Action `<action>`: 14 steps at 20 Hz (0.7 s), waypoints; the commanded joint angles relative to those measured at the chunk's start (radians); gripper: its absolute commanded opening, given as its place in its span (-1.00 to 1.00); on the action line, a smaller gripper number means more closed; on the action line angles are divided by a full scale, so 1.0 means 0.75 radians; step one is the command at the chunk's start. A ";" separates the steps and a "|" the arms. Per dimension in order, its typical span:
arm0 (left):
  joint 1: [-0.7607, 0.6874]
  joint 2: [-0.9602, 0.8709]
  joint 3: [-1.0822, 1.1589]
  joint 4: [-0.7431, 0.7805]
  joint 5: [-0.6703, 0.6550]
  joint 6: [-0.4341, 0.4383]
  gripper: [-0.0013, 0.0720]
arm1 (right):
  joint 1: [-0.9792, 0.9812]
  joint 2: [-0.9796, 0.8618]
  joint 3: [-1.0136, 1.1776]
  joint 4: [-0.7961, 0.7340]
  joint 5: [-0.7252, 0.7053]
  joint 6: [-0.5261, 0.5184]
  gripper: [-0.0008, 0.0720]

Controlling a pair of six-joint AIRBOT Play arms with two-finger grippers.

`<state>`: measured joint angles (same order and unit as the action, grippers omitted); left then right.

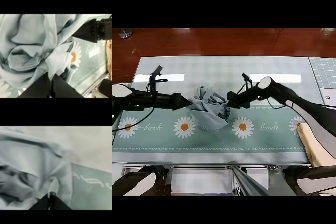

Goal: Fold the shirts.

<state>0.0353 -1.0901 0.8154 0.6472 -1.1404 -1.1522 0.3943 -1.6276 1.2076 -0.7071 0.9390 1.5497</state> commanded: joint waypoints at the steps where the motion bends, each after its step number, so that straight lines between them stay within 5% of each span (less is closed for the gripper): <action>1: 0.094 0.009 0.203 -0.042 -0.080 0.000 -0.91 | -0.040 0.096 0.263 -0.131 0.062 -0.035 -0.91; 8: 0.300 0.020 1.242 -0.165 0.002 -0.052 -0.91 | -0.307 0.414 1.190 -0.392 0.123 0.093 -0.91; 14: 0.621 0.146 1.698 -0.021 0.005 -0.175 -0.91 | -0.382 0.893 1.246 -0.744 0.336 0.062 -0.91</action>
<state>0.3927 -1.0344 1.9541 0.5587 -1.1469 -1.2358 0.1303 -1.1122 2.0987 -1.0935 1.0855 1.6066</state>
